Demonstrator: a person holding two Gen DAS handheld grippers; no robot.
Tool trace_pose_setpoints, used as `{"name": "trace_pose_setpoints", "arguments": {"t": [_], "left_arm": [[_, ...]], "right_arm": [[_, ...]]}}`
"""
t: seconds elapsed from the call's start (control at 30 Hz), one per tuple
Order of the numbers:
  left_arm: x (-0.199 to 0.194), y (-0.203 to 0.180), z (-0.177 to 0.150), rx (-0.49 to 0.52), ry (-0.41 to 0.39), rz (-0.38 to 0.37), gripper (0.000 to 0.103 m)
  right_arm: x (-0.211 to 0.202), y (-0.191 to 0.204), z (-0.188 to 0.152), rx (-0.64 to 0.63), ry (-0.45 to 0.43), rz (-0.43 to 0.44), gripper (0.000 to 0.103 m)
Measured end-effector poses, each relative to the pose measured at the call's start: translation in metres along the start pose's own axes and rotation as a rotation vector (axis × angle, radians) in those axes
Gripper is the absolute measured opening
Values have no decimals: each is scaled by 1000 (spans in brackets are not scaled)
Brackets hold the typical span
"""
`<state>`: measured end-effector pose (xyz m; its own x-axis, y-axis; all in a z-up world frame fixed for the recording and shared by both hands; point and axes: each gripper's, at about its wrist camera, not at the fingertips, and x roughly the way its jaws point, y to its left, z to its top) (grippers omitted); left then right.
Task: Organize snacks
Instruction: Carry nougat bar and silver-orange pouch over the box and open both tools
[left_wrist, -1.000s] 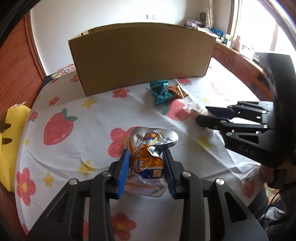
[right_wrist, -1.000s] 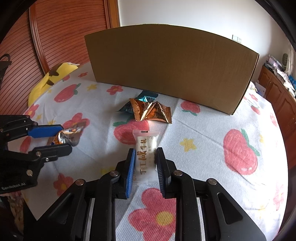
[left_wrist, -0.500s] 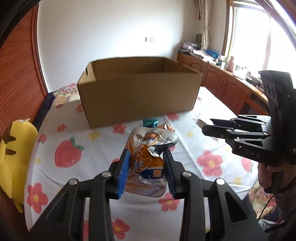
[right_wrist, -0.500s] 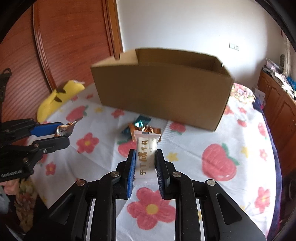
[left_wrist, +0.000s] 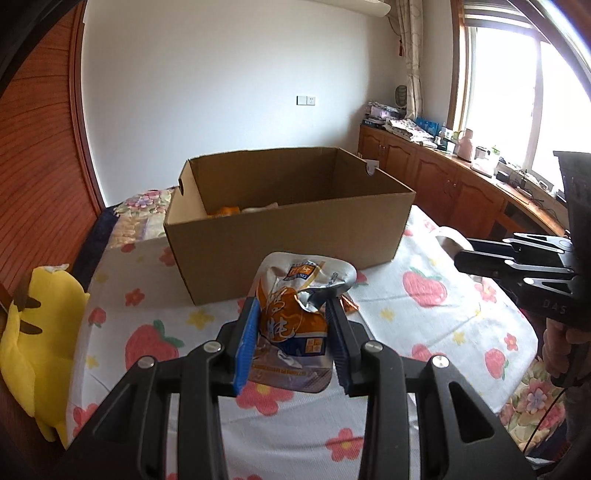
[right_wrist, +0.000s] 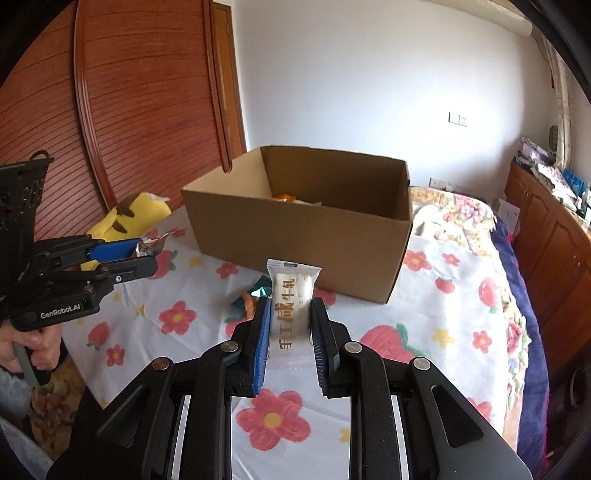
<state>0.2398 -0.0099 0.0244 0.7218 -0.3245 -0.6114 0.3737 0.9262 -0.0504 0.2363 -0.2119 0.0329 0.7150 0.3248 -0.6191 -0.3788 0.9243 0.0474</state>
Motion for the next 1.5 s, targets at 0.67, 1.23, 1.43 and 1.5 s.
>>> {"name": "trace_pose_setpoints", "arguments": {"t": [0.67, 1.23, 1.43, 1.5], "left_arm": [[31, 23, 83, 2, -128, 32, 36], [97, 43, 105, -16, -125, 42, 36], [109, 46, 107, -23, -116, 44, 36], [112, 46, 107, -24, -115, 46, 36]], "right_arm": [[27, -28, 64, -56, -79, 23, 19], [94, -53, 97, -65, -69, 18, 19], [108, -57, 98, -53, -55, 19, 19], [111, -58, 99, -53, -51, 19, 19]]}}
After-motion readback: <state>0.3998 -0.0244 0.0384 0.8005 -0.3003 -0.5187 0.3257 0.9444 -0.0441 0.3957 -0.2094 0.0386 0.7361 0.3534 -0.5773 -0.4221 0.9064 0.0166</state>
